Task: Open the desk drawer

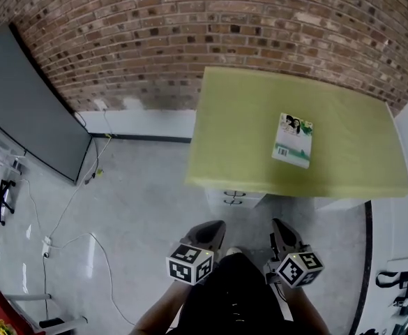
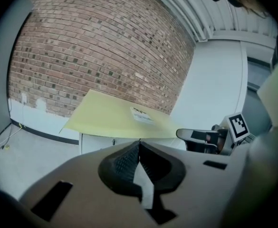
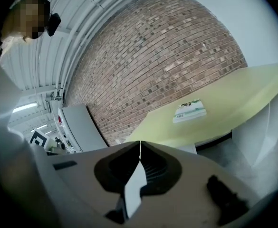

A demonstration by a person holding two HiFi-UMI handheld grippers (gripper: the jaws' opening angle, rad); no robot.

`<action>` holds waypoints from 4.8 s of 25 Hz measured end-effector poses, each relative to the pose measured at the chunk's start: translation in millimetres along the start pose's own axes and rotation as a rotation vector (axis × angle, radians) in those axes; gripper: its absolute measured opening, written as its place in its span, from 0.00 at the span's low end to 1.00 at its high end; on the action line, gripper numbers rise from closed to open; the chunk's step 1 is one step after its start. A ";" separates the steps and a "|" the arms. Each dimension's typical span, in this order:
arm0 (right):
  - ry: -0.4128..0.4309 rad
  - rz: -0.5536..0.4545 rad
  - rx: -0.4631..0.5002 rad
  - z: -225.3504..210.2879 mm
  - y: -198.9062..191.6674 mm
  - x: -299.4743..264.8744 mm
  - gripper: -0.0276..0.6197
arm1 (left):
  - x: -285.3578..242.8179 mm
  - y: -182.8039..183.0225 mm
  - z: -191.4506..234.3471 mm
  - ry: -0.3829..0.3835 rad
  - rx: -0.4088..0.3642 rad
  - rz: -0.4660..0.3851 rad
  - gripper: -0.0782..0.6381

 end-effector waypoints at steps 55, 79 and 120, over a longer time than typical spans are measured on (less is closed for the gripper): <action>0.020 -0.146 0.292 -232.2 -255.2 -81.3 0.06 | -209.0 -284.0 134.3 -0.047 -0.095 -0.082 0.12; 0.013 -0.195 0.244 -273.5 -354.2 -73.0 0.06 | -252.5 -360.0 186.4 -0.086 -0.036 -0.201 0.12; 0.206 -0.175 -0.396 -364.9 -494.7 -236.2 0.07 | -429.2 -472.0 245.0 -0.133 0.709 -0.085 0.12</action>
Point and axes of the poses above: the fingertips, and each gripper's own axes: x backward along the fingers, z to its left, y out of its top, the point moved 9 cm from there along x, backward along the fingers, and after that the axes turned 10 degrees about y, right-handed, at the moved point
